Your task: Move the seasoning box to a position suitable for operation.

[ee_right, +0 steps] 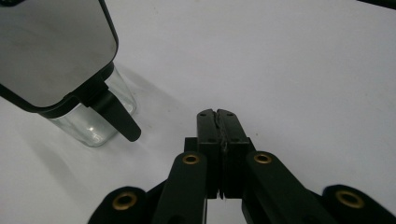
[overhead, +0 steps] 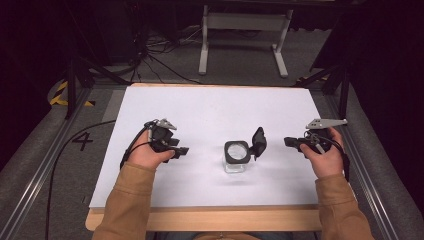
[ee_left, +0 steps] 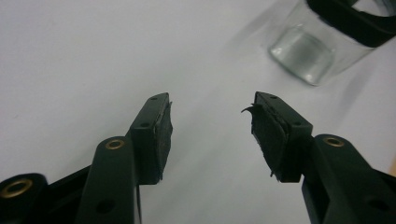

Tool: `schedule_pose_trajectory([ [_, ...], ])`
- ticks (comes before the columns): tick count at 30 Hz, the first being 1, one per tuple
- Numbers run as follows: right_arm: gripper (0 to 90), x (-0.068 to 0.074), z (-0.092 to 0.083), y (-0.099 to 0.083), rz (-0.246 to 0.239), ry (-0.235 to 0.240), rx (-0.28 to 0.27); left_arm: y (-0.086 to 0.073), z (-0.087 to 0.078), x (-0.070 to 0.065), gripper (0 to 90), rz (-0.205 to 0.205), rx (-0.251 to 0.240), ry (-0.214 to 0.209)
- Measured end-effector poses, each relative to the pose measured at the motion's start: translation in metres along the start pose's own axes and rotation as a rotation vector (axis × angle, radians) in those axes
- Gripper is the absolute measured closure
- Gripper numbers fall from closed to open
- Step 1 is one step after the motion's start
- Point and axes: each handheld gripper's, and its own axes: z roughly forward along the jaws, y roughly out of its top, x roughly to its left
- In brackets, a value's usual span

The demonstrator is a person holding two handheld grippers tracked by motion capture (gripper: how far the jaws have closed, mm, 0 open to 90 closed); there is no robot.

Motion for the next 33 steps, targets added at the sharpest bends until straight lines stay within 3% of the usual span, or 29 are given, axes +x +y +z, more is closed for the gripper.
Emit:
schedule_pose_trajectory([
  [4, 89.9, 0.003, -0.004, 0.003, -0.015, 0.043, -0.019, 0.007, -0.002, -0.011, 48.4, 0.016, -0.021, -0.054],
  [8, 89.8, 0.007, -0.007, 0.005, -0.03, 0.059, -0.049, 0.012, -0.01, -0.024, 43.1, 0.017, -0.108, -0.155],
  [12, 89.8, 0.012, -0.011, 0.008, -0.026, 0.077, -0.08, 0.015, -0.018, -0.034, 43.3, 0.035, -0.139, -0.12],
  [15, 89.7, 0.017, -0.014, 0.012, -0.032, 0.085, -0.11, 0.014, -0.022, -0.034, 55.8, 0.011, -0.152, -0.126],
  [16, 89.7, 0.019, -0.015, 0.014, -0.039, 0.091, -0.117, 0.013, -0.022, -0.034, 58.3, -0.016, -0.134, -0.136],
  [18, 89.7, 0.022, -0.016, 0.016, -0.042, 0.097, -0.125, 0.012, -0.023, -0.033, 63.1, -0.028, -0.122, -0.134],
  [29, 89.7, 0.038, -0.014, 0.032, -0.092, 0.131, -0.18, 0.001, -0.024, -0.037, 63.8, -0.033, -0.091, -0.083],
  [33, 89.7, 0.045, -0.013, 0.038, -0.114, 0.154, -0.202, -0.003, -0.028, -0.035, 62.8, -0.043, -0.102, -0.07],
])
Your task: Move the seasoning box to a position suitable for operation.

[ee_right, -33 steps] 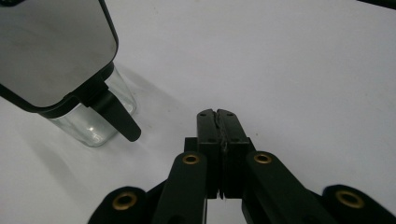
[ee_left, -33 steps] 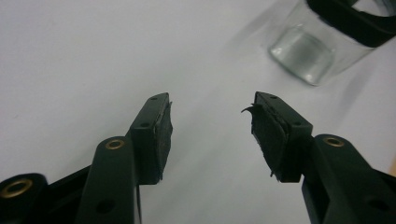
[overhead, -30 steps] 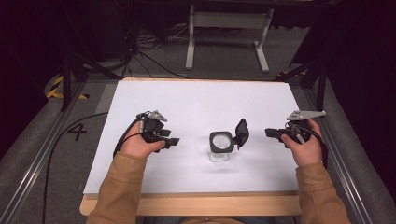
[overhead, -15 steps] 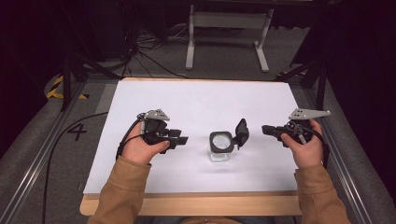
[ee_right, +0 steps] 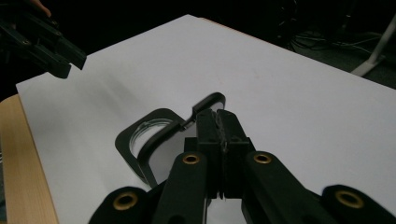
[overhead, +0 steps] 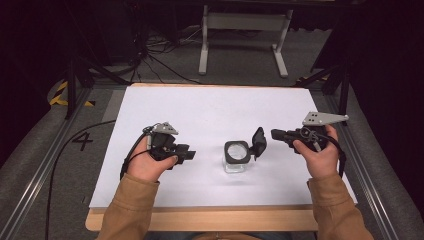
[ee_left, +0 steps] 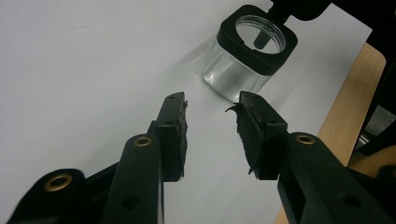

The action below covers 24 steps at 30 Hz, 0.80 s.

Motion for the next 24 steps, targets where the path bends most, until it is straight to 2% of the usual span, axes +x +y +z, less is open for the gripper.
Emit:
schedule_pose_trajectory([
  [4, 89.7, 0.002, 0.005, 0.002, -0.01, -0.001, 0.013, -0.003, -0.002, 0.001, 61.8, 0.001, 0.004, 0.009],
  [5, 89.7, 0.002, 0.006, 0.002, -0.014, -0.001, 0.013, -0.004, -0.002, 0.001, 61.7, -0.01, 0.001, 0.006],
  [9, 89.7, 0.006, 0.008, 0.005, -0.029, -0.001, 0.012, -0.005, -0.003, 0.0, 59.9, 0.031, 0.002, 0.013],
  [15, 89.8, 0.009, 0.012, 0.006, -0.045, 0.008, 0.019, -0.005, -0.002, -0.001, 59.9, 0.03, 0.009, 0.003],
  [21, 89.7, 0.011, 0.014, 0.007, -0.062, 0.004, 0.026, -0.006, 0.0, -0.002, 58.7, 0.046, 0.013, 0.008],
  [24, 89.7, 0.011, 0.015, 0.007, -0.068, 0.004, 0.029, -0.005, 0.004, -0.005, 58.8, 0.063, 0.02, -0.005],
])
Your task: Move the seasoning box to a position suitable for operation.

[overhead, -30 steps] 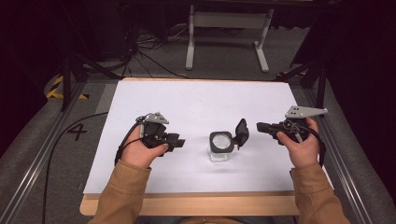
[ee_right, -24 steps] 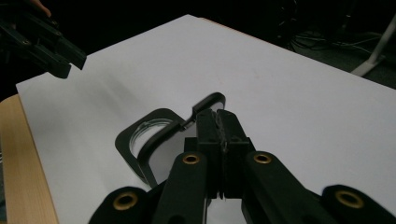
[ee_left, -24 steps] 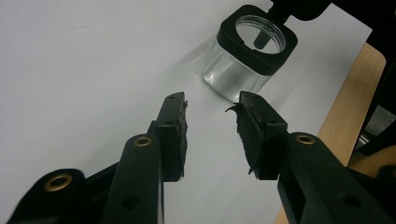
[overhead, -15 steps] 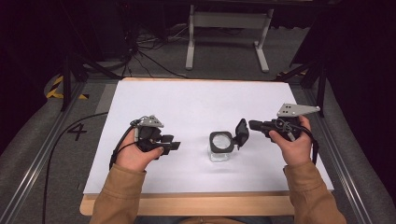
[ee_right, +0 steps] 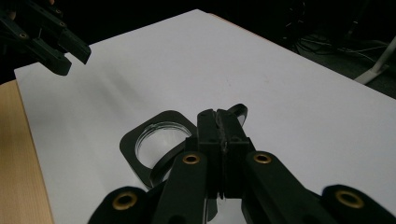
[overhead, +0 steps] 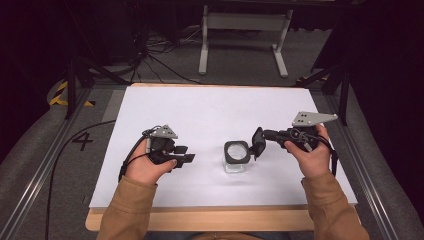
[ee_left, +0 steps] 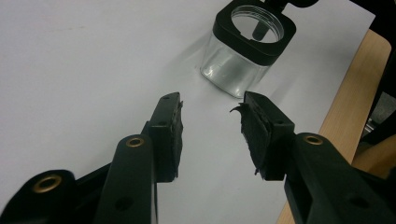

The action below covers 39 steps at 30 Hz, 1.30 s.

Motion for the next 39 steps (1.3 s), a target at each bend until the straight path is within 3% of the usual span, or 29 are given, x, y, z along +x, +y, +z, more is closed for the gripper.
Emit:
schedule_pose_trajectory([
  [4, 89.7, 0.001, 0.001, 0.0, -0.007, -0.005, 0.007, 0.0, 0.012, -0.003, 61.0, 0.03, 0.024, 0.009],
  [5, 89.8, 0.002, 0.002, 0.0, -0.012, -0.01, 0.014, 0.0, 0.022, -0.004, 62.8, 0.049, 0.038, 0.01],
  [13, 89.8, 0.003, 0.003, 0.001, -0.015, -0.012, 0.012, 0.002, 0.074, -0.023, 77.2, 0.13, 0.042, -0.063],
  [19, 89.9, 0.006, 0.004, 0.001, -0.026, -0.014, 0.003, 0.003, 0.094, -0.035, 80.8, 0.164, 0.031, -0.082],
  [23, 89.9, 0.008, 0.006, 0.002, -0.031, -0.005, 0.001, 0.002, 0.1, -0.036, 80.8, 0.184, 0.032, -0.08],
  [30, 90.0, 0.013, 0.012, 0.001, -0.044, 0.004, 0.011, 0.003, 0.101, -0.039, 80.5, 0.178, 0.019, -0.102],
  [39, 90.0, 0.03, 0.039, -0.003, -0.084, 0.077, 0.08, 0.002, 0.103, -0.039, 79.4, 0.177, 0.026, -0.109],
])
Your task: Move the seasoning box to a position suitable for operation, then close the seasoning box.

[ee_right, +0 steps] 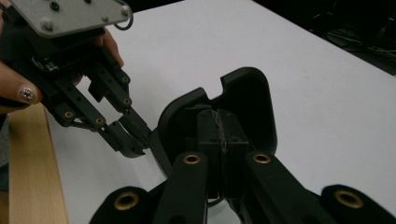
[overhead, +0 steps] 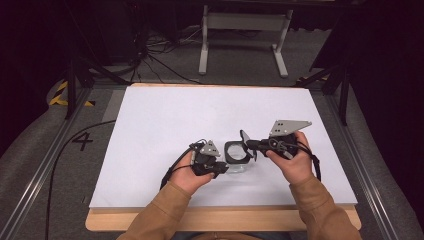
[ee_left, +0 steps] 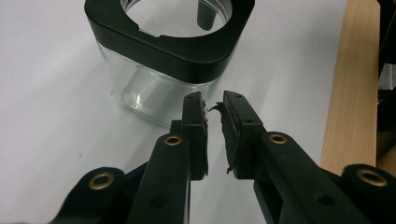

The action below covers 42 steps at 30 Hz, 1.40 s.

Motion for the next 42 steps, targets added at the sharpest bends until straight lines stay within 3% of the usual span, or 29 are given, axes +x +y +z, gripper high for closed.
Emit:
schedule_pose_trajectory([
  [8, 90.0, 0.004, 0.016, -0.005, -0.004, 0.026, 0.048, -0.001, 0.002, 0.001, 79.2, -0.004, 0.024, -0.023],
  [11, 90.0, 0.004, 0.027, -0.01, 0.003, 0.043, 0.084, -0.001, 0.0, 0.001, 78.9, -0.02, 0.023, -0.033],
  [13, 90.0, 0.004, 0.03, -0.012, 0.008, 0.055, 0.077, -0.002, -0.004, 0.003, 77.5, -0.059, 0.027, -0.068],
  [17, 90.0, 0.004, 0.029, -0.011, 0.004, 0.05, 0.083, -0.002, -0.01, 0.005, 77.0, -0.074, 0.016, -0.063],
  [22, 90.0, 0.004, 0.018, -0.011, 0.002, 0.032, 0.065, 0.004, -0.03, 0.013, 76.7, -0.075, -0.025, -0.024],
  [27, 90.0, -0.005, -0.005, -0.02, 0.054, -0.014, 0.048, 0.009, -0.059, 0.027, 75.4, -0.087, -0.067, 0.055],
  [28, 90.0, -0.005, -0.005, -0.02, 0.054, -0.014, 0.048, 0.009, -0.059, 0.027, 75.4, -0.087, -0.067, 0.055],
  [32, 90.0, -0.01, -0.012, -0.028, 0.083, -0.013, 0.09, 0.009, -0.077, 0.036, 74.5, -0.118, -0.12, 0.082],
  [39, 90.0, -0.014, -0.006, -0.038, 0.086, 0.047, 0.21, 0.007, -0.09, 0.044, 72.5, -0.143, -0.121, 0.101],
  [42, 90.0, -0.016, -0.002, -0.041, 0.092, 0.068, 0.232, 0.006, -0.091, 0.045, 72.1, -0.151, -0.123, 0.104],
])
